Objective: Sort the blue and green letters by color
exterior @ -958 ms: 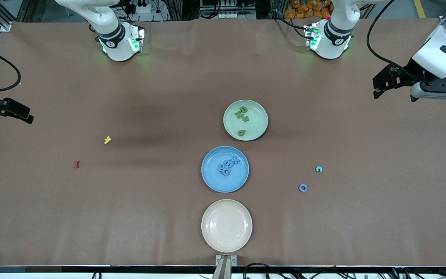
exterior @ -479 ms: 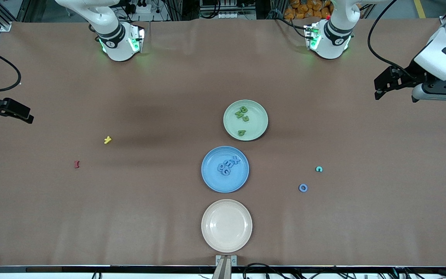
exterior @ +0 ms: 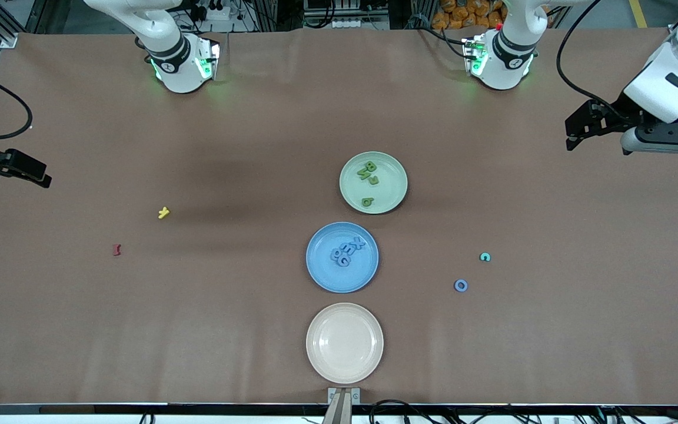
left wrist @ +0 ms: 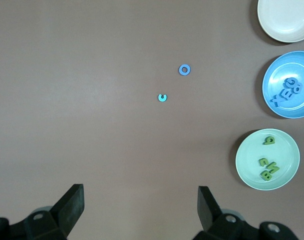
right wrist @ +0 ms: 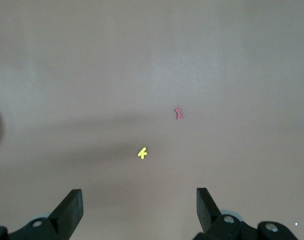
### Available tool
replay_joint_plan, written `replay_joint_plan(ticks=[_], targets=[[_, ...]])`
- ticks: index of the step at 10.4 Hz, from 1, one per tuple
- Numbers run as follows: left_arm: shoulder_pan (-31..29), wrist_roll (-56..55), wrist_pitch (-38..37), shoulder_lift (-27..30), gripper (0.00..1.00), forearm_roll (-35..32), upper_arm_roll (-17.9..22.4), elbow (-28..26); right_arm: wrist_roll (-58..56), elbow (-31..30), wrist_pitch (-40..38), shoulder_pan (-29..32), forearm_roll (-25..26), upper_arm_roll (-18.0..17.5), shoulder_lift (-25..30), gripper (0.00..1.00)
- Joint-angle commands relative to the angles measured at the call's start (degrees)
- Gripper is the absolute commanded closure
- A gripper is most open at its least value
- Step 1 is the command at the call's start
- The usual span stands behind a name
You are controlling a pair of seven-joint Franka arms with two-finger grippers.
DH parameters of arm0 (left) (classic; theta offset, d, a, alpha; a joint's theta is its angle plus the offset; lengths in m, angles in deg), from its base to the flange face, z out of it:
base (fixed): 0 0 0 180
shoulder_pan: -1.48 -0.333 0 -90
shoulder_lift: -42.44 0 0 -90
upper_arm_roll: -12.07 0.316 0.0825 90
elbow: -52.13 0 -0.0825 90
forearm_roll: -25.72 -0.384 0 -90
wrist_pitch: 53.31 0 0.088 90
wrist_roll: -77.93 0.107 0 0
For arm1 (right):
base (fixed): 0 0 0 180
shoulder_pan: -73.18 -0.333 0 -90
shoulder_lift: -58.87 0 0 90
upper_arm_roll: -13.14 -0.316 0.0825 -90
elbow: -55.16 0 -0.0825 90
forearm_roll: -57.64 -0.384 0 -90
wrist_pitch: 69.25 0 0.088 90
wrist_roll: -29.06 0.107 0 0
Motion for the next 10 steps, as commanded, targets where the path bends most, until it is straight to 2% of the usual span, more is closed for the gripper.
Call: replay_joint_plan(ticks=[1, 10], targets=[[-0.2, 0.8, -1.0, -0.2, 0.00, 1.3, 0.0, 1.1, 0.1, -0.5, 0.1, -0.1, 0.1, 0.0, 0.5, 0.00], [-0.8, 1.2, -1.0, -0.7, 0.00, 1.2, 0.6, 1.1, 0.1, -0.5, 0.4, -0.2, 0.1, 0.0, 0.4, 0.00]])
